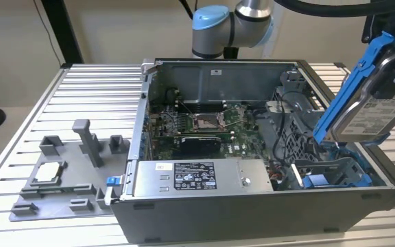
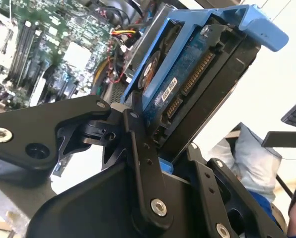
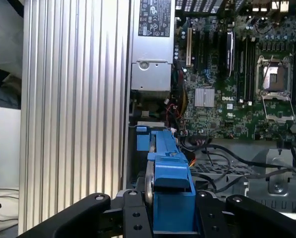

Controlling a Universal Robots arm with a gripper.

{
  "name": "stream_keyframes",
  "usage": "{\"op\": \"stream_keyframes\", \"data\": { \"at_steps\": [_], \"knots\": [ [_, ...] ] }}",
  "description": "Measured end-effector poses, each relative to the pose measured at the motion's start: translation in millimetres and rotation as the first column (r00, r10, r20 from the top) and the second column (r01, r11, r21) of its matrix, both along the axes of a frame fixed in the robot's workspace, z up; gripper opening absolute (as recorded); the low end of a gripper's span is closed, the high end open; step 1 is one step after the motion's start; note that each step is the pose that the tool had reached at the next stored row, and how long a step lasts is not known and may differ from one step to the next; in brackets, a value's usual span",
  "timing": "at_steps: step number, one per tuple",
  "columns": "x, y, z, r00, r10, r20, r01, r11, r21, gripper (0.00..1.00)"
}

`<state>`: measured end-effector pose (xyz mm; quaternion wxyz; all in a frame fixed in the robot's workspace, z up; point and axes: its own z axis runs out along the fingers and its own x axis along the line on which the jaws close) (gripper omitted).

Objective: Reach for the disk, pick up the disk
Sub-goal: 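Pick up the disk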

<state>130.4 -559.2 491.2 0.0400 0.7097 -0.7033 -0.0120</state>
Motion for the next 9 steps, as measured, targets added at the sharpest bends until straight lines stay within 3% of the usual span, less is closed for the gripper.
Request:
{"op": "stream_keyframes", "data": {
  "at_steps": [3,5,6,9],
  "knots": [
    [-0.1,0.0,0.1,1.0000,0.005,0.0032,-0.005,1.0000,0.0010,0.00],
    [0.0,-0.1,0.0,0.9997,0.012,0.0192,-0.012,0.9999,0.0033,0.00],
    [0.0,-0.2,0.0,0.9996,0.015,0.0227,-0.015,0.9999,0.0037,0.00],
    [0.0,-1.7,-0.1,0.9995,0.019,0.0234,-0.019,0.9998,0.0100,0.00]
  ]
}}
